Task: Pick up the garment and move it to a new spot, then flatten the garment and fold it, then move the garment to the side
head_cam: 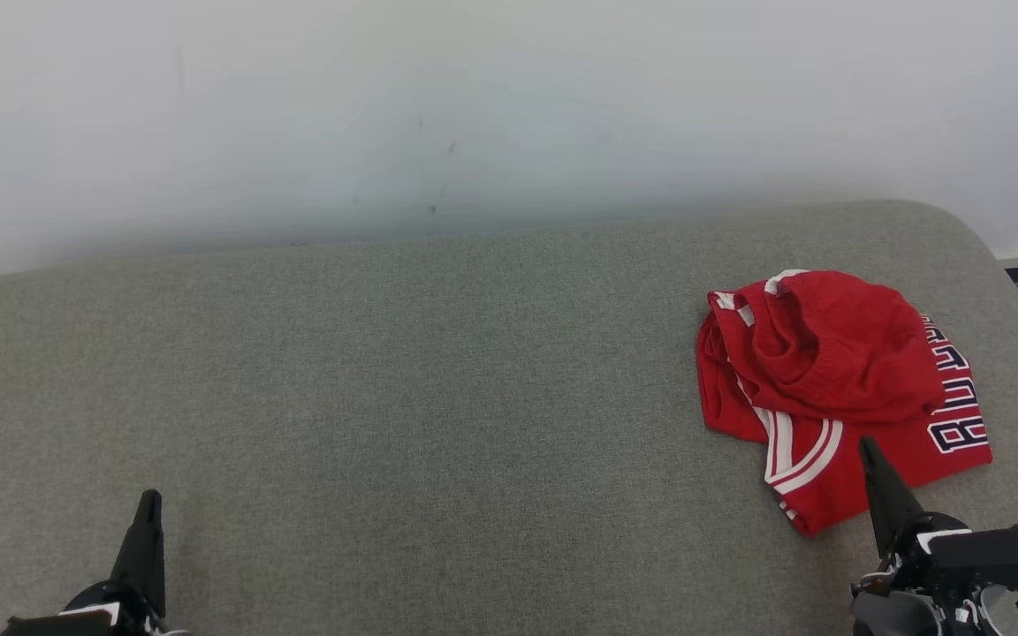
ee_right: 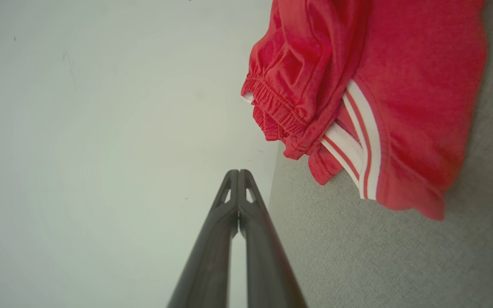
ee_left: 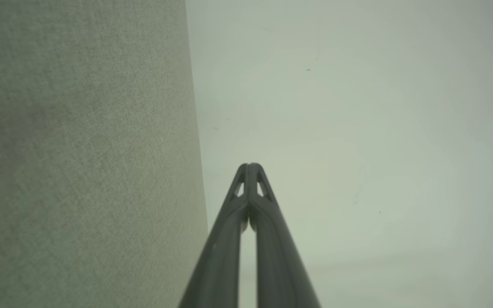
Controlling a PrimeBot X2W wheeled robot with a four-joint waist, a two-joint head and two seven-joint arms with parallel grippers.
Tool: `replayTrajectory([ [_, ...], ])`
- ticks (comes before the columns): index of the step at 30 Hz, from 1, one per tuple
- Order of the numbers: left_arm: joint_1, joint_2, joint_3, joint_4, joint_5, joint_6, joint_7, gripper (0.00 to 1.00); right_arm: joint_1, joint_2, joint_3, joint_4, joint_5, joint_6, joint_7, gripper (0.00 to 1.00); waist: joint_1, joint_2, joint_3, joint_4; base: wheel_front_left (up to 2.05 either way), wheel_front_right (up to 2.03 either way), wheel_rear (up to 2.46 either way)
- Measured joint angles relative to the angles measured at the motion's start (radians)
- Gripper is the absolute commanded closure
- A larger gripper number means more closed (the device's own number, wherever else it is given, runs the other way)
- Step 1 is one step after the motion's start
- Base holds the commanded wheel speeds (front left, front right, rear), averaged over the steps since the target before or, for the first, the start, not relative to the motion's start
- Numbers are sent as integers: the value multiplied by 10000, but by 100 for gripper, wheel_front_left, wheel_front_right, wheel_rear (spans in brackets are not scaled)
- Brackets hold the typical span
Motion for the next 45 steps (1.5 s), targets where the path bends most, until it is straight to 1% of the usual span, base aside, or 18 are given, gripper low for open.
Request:
replayTrajectory([
  [45,-5,-2,0,12,0,-2,0,100,-6,0,0,12,0,44,0,100,0,0,-1,0,0,0,0],
])
